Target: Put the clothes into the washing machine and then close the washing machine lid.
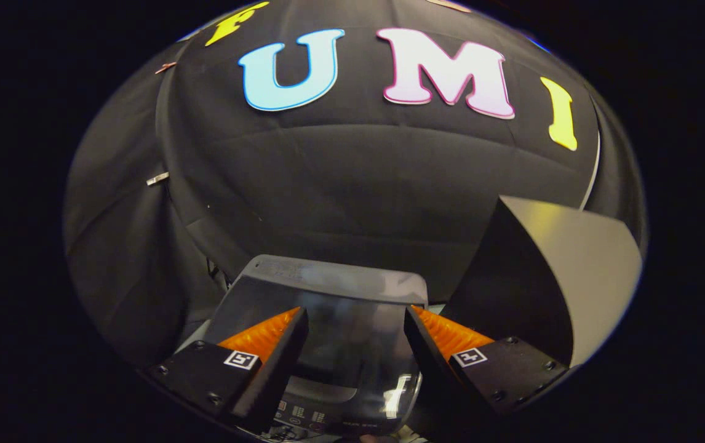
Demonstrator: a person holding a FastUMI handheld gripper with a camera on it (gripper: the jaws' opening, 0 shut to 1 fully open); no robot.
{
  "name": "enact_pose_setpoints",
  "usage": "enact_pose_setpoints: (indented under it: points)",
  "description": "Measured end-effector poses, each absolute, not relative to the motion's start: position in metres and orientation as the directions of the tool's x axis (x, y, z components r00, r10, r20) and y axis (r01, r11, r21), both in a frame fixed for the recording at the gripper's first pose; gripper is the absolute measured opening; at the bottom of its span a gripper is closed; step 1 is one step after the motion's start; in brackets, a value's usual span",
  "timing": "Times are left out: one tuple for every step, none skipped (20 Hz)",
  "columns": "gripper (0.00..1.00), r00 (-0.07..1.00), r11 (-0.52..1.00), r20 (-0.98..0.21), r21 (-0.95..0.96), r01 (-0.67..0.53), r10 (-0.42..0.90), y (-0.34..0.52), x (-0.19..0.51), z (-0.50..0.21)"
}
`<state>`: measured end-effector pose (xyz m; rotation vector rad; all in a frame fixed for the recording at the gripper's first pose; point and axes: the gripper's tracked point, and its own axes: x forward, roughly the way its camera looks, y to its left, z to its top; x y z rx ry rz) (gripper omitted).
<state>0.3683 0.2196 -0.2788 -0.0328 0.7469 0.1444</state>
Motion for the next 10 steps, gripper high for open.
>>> enact_pose_setpoints:
  points:
    - [0.98, 0.724, 0.989, -0.679, 0.023, -0.144, 0.121, 0.220, 0.367, -0.280]
    - [0.99, 0.725, 0.989, -0.678, 0.022, -0.149, 0.124, 0.221, 0.365, -0.278]
    - [0.99, 0.728, 0.988, -0.673, 0.020, -0.153, 0.127, 0.221, 0.365, -0.275]
    - [0.99, 0.733, 0.987, -0.668, 0.020, -0.158, 0.131, 0.221, 0.364, -0.272]
    - [0.99, 0.737, 0.986, -0.663, 0.018, -0.164, 0.135, 0.221, 0.362, -0.268]
    - [0.98, 0.741, 0.986, -0.657, 0.015, -0.169, 0.137, 0.221, 0.359, -0.265]
    - [0.98, 0.745, 0.984, -0.652, 0.012, -0.176, 0.141, 0.221, 0.357, -0.262]
    - [0.98, 0.749, 0.983, -0.647, 0.009, -0.182, 0.145, 0.222, 0.354, -0.259]
    - [0.99, 0.753, 0.982, -0.641, 0.011, -0.186, 0.150, 0.222, 0.351, -0.255]
    - [0.99, 0.757, 0.982, -0.635, 0.017, -0.189, 0.156, 0.222, 0.348, -0.251]
